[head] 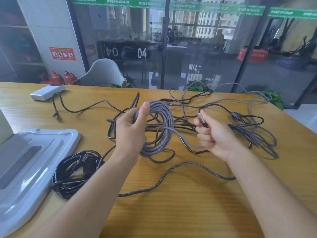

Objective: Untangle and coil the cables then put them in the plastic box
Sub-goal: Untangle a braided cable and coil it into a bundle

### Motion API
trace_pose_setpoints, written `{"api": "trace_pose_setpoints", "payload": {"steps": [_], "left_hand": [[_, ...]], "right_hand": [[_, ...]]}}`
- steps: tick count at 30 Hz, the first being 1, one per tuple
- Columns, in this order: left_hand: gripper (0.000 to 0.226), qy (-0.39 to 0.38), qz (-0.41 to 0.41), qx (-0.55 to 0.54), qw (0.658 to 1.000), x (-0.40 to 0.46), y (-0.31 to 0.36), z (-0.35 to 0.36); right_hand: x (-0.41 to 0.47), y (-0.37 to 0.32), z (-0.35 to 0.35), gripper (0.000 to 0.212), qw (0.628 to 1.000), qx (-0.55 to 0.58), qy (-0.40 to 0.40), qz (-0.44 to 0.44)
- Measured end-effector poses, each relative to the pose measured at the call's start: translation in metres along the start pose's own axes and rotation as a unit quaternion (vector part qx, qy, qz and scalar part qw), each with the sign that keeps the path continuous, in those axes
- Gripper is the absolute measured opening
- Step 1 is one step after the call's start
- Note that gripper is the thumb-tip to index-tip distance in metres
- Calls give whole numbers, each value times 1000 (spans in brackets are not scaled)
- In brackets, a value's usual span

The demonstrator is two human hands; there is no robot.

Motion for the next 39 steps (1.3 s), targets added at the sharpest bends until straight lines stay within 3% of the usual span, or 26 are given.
{"api": "trace_pose_setpoints", "payload": {"steps": [3,9,17,22,27,33,35,39], "left_hand": [[36,4,3,1,1000,-3,-2,3],[43,35,-13,-31,999,4,2,-8],[54,12,-36,-58,998,3,12,-10],[37,-2,-35,-89,995,0,25,-14],[39,-2,-56,-117,992,-4,28,-16],[39,-86,-75,-98,989,-16,19,5],[39,-107,-83,-112,984,-18,19,9],[38,-131,-95,-133,978,-22,20,13]], "right_hand": [[-14,-2,21,52,975,-192,-97,-55],[-36,-10,46,31,896,-321,-258,-167],[-35,-8,25,35,869,-314,-382,-23],[-31,-7,11,36,867,-311,-390,11],[-27,-4,8,32,863,-317,-392,14],[-18,0,-5,27,858,-390,-333,-28],[-14,2,-6,29,879,-362,-307,-44],[-9,10,2,37,950,-190,-246,-22]]}}
Point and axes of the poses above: each hand's wrist, its own x-axis towards the middle knuckle, its own z-axis out of the palm, y = z × x, the point moved 3 cm from there along x, towards the middle knuckle, and after that the axes turned 11 degrees about -z, right-handed, at the moved point
